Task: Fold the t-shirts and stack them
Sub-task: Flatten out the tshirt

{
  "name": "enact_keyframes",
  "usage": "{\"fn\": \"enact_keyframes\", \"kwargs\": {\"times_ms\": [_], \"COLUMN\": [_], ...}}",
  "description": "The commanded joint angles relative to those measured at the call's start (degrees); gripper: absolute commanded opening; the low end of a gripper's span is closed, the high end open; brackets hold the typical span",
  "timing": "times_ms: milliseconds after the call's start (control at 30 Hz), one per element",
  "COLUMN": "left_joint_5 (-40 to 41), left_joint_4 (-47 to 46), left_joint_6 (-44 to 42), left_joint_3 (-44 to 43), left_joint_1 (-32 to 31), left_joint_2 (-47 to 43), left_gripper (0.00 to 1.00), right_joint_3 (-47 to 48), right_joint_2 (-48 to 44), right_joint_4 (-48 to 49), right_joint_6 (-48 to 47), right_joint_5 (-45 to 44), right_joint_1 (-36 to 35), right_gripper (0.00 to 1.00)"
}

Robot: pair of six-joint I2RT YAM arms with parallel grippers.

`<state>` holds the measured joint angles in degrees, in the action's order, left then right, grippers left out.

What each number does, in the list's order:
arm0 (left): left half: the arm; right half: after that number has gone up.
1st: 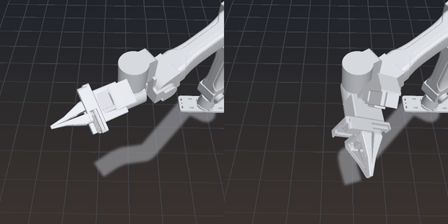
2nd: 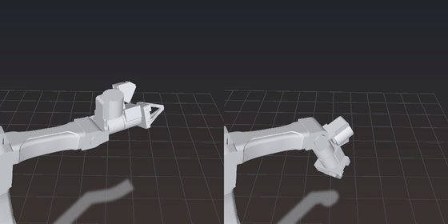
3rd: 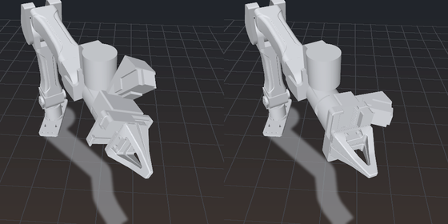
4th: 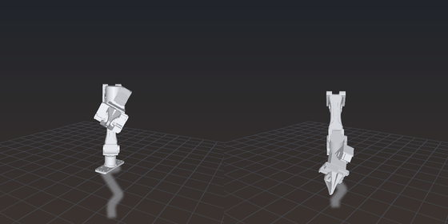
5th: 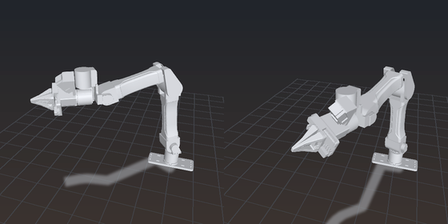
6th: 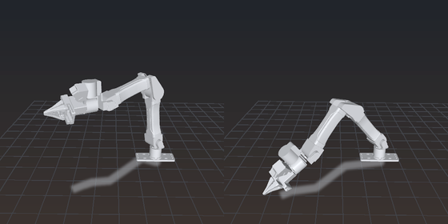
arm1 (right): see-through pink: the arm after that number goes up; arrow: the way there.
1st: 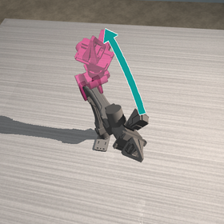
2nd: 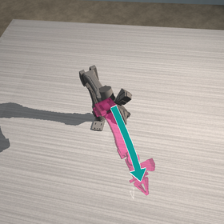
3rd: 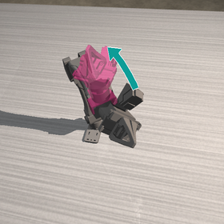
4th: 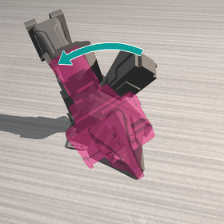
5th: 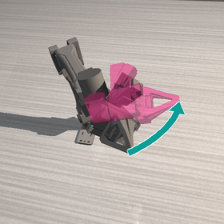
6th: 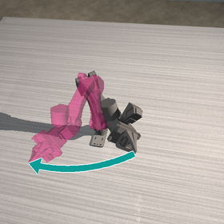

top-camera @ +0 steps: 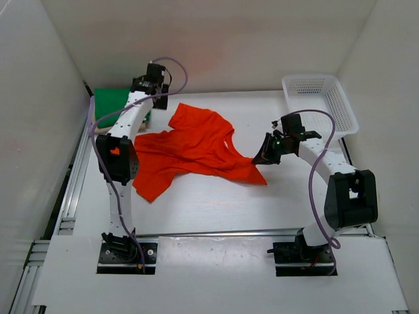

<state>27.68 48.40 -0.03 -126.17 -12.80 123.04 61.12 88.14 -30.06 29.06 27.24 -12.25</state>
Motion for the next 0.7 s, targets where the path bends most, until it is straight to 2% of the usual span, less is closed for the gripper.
{"fn": "enact_keyframes", "kwargs": {"times_ms": [0,67,100,133,200,233,333,367,500,667], "left_joint_5": [3.2,-2.1,-8.7,-11.5,-16.0,-16.6,-17.8,-18.4,-20.3,-25.6], "left_joint_4": [5.6,7.2,8.2,9.2,12.8,14.2,15.0,14.2,7.6,3.4], "left_joint_6": [0.0,0.0,0.0,0.0,0.0,0.0,0.0,0.0,0.0,0.0], "left_joint_3": [4.7,10.9,14.5,22.6,30.9,38.7,49.1,53.9,61.4,62.7], "left_joint_1": [0.5,0.5,0.0,0.0,-0.6,-0.6,1.4,2.1,4.6,4.6], "left_joint_2": [-7.8,-13.6,-19.9,-22.8,-28.4,-29.4,-30.6,-30.6,-29.4,-26.8], "left_gripper": [1.0,1.0,1.0,0.98,0.91,0.87,0.77,0.77,0.78,0.78], "right_joint_3": [2.4,2.9,2.9,3.5,3.5,3.5,3.5,3.5,3.5,1.5], "right_joint_2": [-0.7,0.0,0.7,1.2,1.8,1.8,2.5,2.5,2.5,2.5], "right_joint_4": [0.0,0.0,0.0,0.0,0.0,0.0,0.0,0.0,0.0,0.0], "right_joint_6": [2.0,2.1,2.1,2.1,2.6,2.6,2.6,2.6,2.1,1.4], "right_joint_5": [0.6,0.6,0.6,0.6,0.6,0.6,0.6,0.6,0.6,0.6], "right_joint_1": [0.7,1.4,1.4,1.4,1.4,1.4,1.4,1.4,1.4,2.4], "right_gripper": [0.0,0.0,0.0,0.0,0.0,0.0,0.0,0.0,0.0,0.0]}}
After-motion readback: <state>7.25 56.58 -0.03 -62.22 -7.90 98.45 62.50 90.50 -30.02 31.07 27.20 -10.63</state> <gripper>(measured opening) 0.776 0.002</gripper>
